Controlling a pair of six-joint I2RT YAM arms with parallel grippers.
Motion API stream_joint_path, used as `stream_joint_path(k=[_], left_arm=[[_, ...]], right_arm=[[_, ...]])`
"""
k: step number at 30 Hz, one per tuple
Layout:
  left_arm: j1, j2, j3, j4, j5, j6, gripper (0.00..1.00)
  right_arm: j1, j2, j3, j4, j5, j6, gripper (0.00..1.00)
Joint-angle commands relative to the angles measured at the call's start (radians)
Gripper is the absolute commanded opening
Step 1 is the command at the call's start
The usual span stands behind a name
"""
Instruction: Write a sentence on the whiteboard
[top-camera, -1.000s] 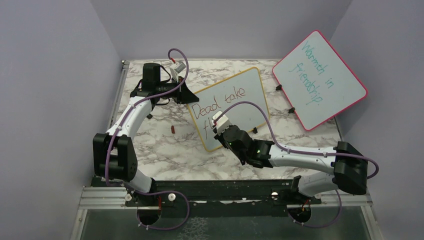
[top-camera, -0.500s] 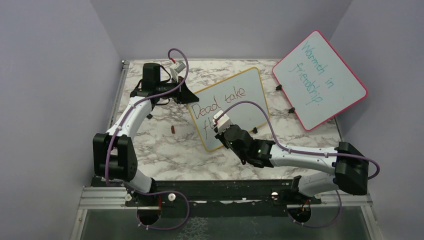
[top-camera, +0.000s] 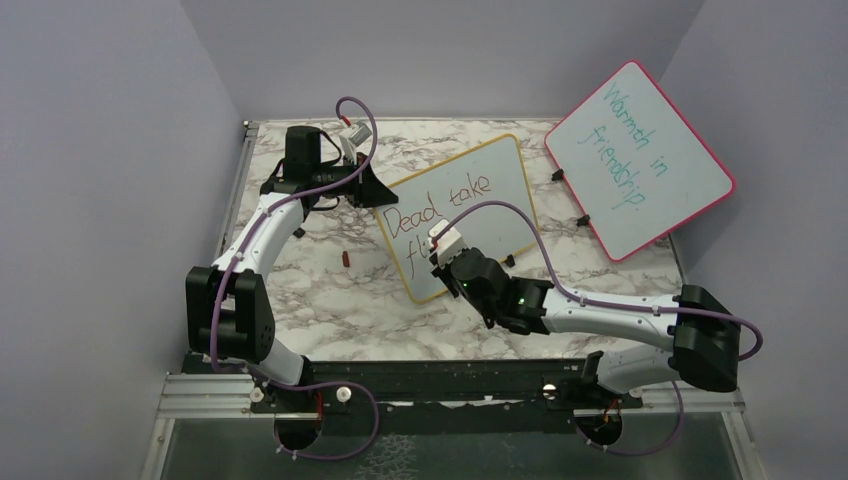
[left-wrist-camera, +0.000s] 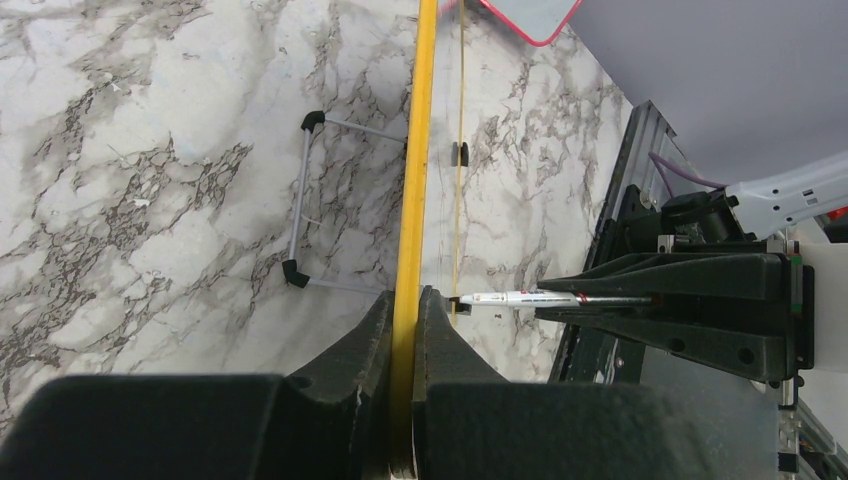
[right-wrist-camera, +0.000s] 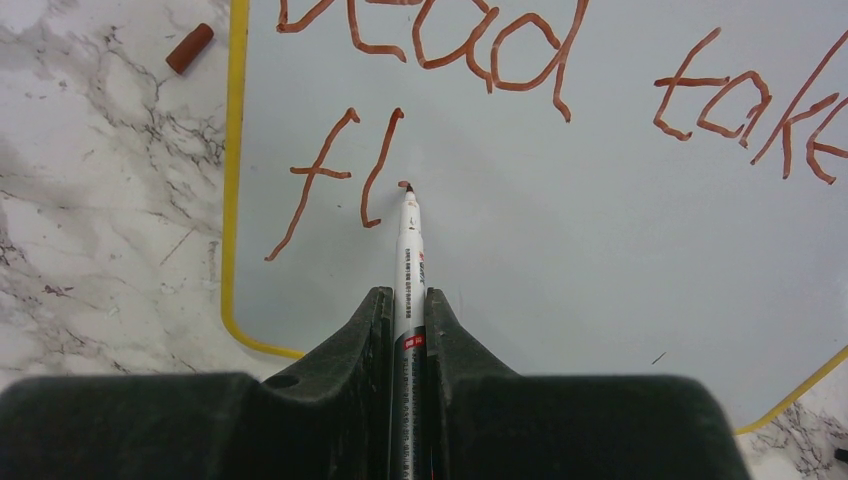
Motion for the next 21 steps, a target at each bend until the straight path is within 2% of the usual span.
stream_joint_path(k=[1,13,21], left_arm=[[0.019,0.044,-0.019,-0.046,-0.216,0.081,0.0],[0.018,0.043,-0.02,-0.046,-0.217,0.082,0.0],[0.018,0.046,-0.021,-0.046,-0.219,0.081,0.0]], right_arm=[[-0.004,-0.001,-0.008,-0.015,-0.015,0.018,0.0],[-0.004,0.031,-0.004,-0.016,0.006,0.027,0.0],[-0.004,0.023,-0.002,-0.075,-0.001,0.037,0.0]])
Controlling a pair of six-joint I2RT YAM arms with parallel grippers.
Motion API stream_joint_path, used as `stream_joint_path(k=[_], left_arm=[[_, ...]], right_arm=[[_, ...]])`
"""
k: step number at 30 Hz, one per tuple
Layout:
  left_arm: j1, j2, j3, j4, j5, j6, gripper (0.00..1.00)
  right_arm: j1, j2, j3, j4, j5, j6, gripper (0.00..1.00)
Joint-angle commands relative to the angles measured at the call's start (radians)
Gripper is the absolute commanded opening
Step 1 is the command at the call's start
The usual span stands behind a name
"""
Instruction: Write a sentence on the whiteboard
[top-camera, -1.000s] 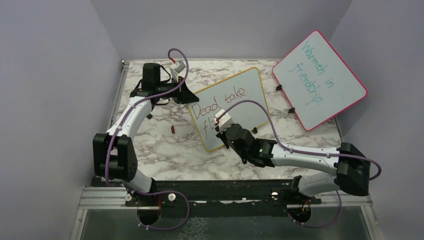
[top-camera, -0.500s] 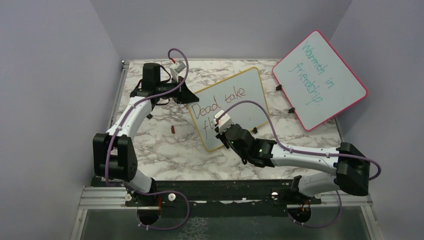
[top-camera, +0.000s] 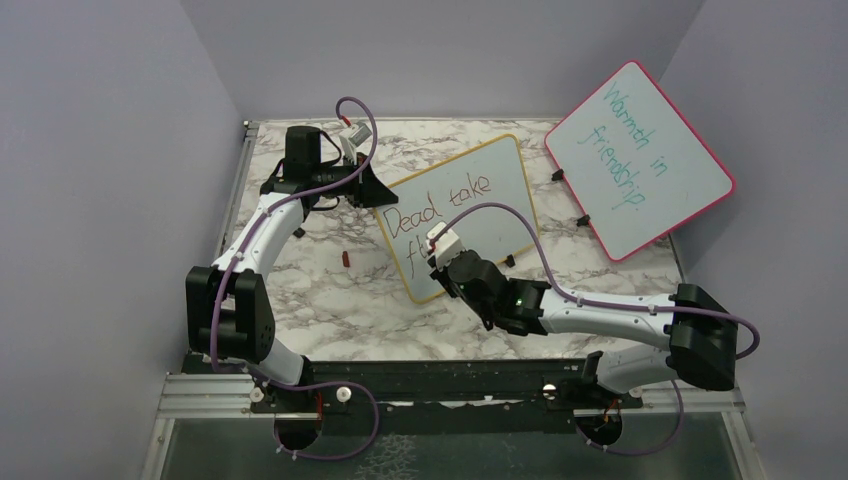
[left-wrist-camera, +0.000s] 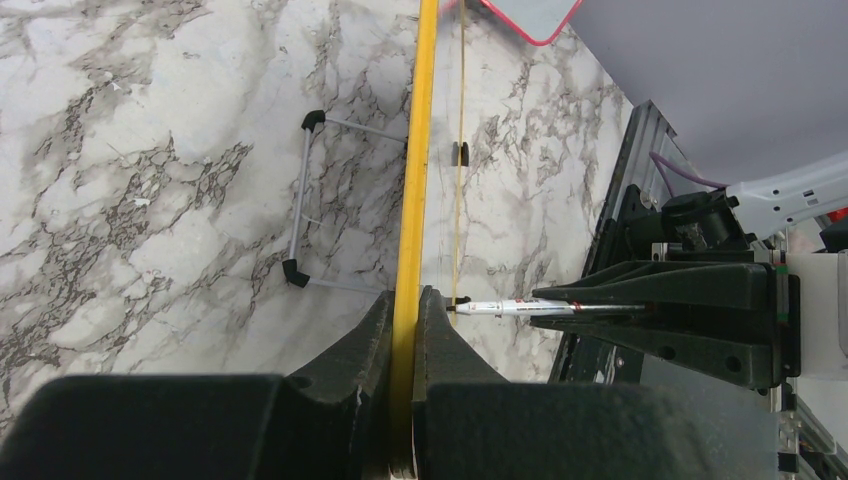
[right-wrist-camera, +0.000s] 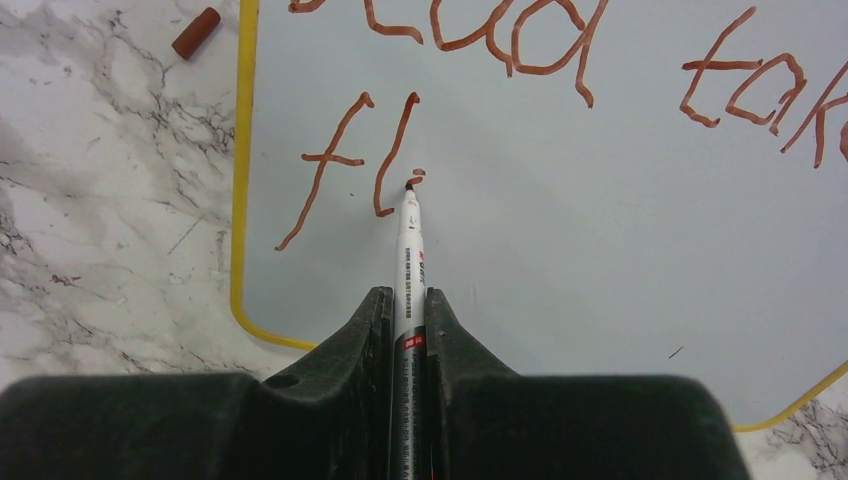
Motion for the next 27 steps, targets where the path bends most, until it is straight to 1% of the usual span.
stream_joint_path(k=[1,19,27], left_arm=[[0.018,0.044,-0.02,-0.046,-0.218,0.081,0.0],[0.019,0.045,-0.021,-0.046,-0.222,0.082,0.0],[0.02,0.045,-0.021,-0.046,-0.22,0.082,0.0]], right_arm=[[-0.003,0.003,-0.005,-0.076,0.002,0.043,0.0],[-0.004,-0.007,-0.012,-0.133,-0.041,0.08,0.0],[-0.003,-0.068,-0.022,-0.085,-0.011,0.069,0.0]])
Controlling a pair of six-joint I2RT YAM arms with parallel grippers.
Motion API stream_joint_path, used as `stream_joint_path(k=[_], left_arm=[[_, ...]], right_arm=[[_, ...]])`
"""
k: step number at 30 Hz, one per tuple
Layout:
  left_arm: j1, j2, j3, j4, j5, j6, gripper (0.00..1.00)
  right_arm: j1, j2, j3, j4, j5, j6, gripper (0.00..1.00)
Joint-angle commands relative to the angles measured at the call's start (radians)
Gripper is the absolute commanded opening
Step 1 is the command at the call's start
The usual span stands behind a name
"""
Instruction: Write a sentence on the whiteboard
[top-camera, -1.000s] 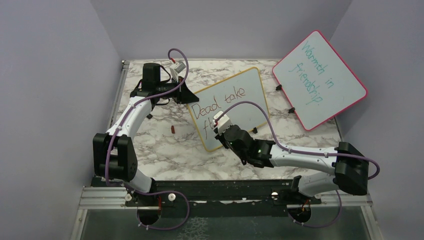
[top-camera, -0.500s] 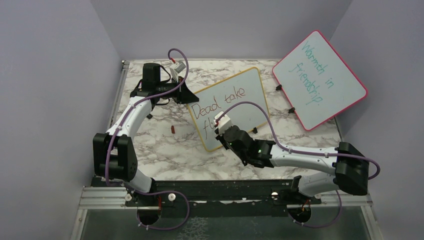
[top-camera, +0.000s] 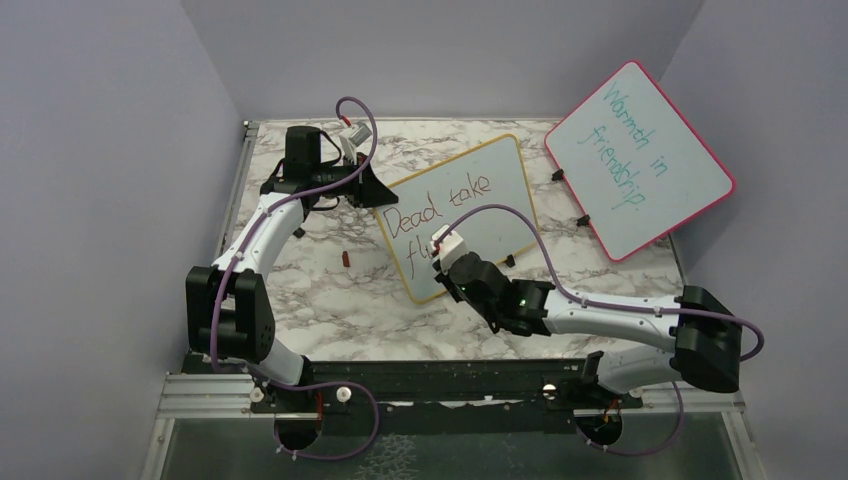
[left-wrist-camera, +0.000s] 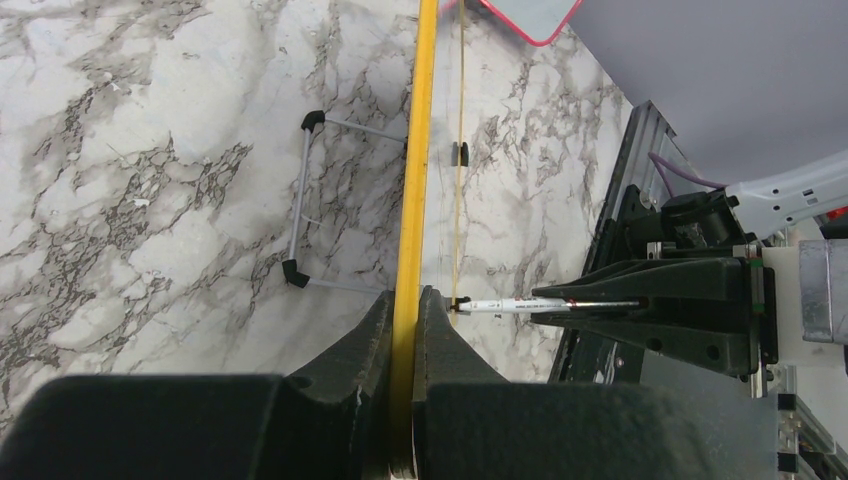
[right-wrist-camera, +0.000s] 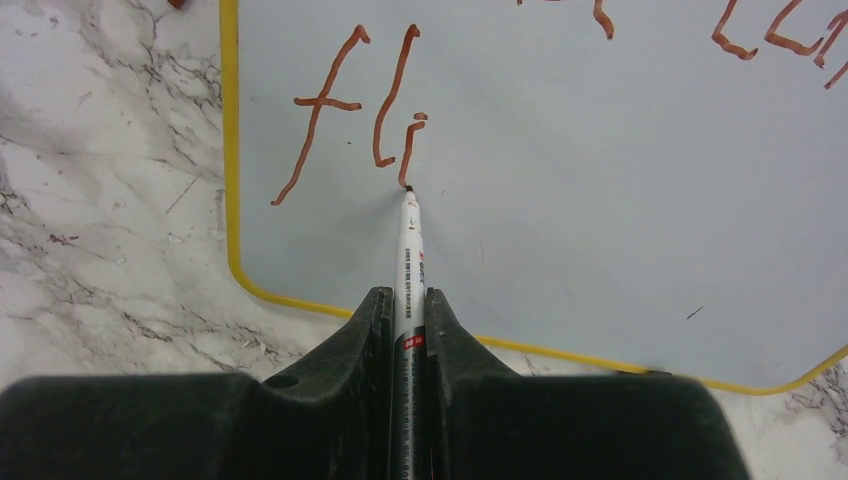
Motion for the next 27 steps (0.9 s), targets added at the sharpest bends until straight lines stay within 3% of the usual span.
stream_joint_path(k=[1,13,27], left_arm=[[0.019,0.044,-0.021,-0.046,-0.221,0.082,0.0],[0.018,0.045,-0.02,-0.046,-0.221,0.082,0.0],[0.019,0.045,-0.019,-0.045,-0.219,0.082,0.0]], right_arm=[[-0.004,-0.057,-0.021,0.031,0.016,0.001,0.0],[-0.004,-0.049,-0.04,0.136,0.116,-0.026,0.01],[-0.006,-0.009,-0.035,0.149,0.115,-0.031,0.01]])
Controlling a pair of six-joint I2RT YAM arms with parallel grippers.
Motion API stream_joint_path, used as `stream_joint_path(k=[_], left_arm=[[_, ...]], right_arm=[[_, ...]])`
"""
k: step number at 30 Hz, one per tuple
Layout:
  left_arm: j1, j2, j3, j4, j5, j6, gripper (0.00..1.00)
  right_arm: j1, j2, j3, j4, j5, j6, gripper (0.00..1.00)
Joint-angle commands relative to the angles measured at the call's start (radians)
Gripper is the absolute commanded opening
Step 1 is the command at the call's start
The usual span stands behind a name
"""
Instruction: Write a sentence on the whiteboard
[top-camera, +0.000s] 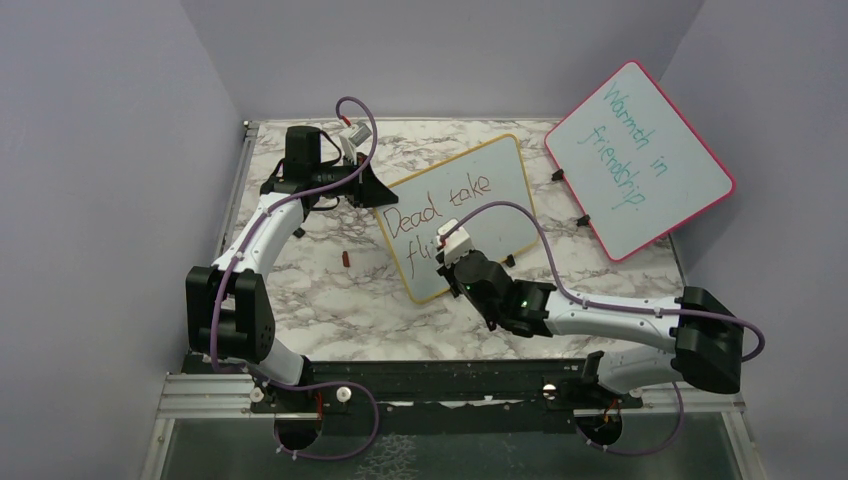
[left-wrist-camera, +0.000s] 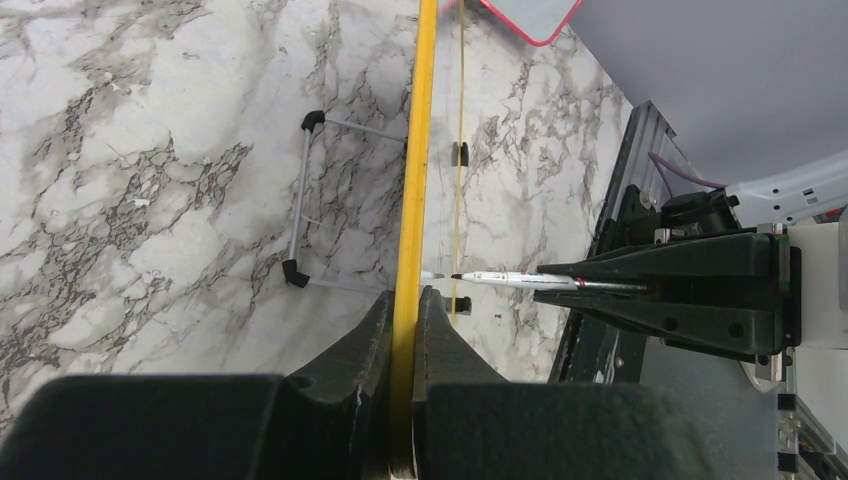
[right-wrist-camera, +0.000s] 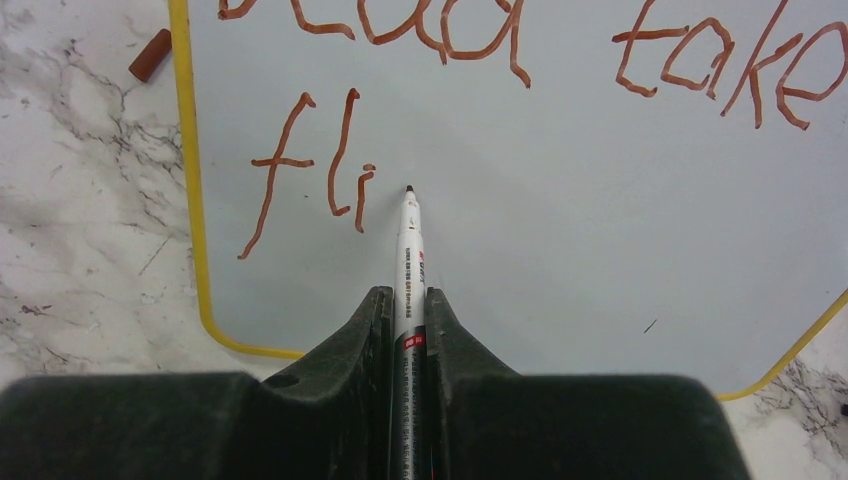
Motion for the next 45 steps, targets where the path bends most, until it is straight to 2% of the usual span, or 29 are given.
stream_joint_path(k=[1,21,29,39,45], left_arm=[[0.019,0.045,-0.019,-0.046,-0.219,0.082,0.0],[0.018,0.043,-0.021,-0.046,-0.221,0.082,0.0],[0.018,0.043,-0.021,-0.045,-0.221,0.082,0.0],[0.018,0.044,-0.019,-0.046,-0.221,0.082,0.0],[0.018,0.046,-0.019,-0.046,-0.22,0.082,0.0]], right_arm=[[-0.005,0.012,-0.005,0.027,0.032,-0.003,0.0],[-0.013,0.049,0.025,0.085,0.046,-0.008,0.0],[-0.013,0.056,0.034,0.098,0.006,-0.049,0.01],[-0.013,0.054,0.041,0.039,-0.07,-0.046,0.01],[-0.013,0.041,0.027,-0.003,-0.055,-0.03,0.01]])
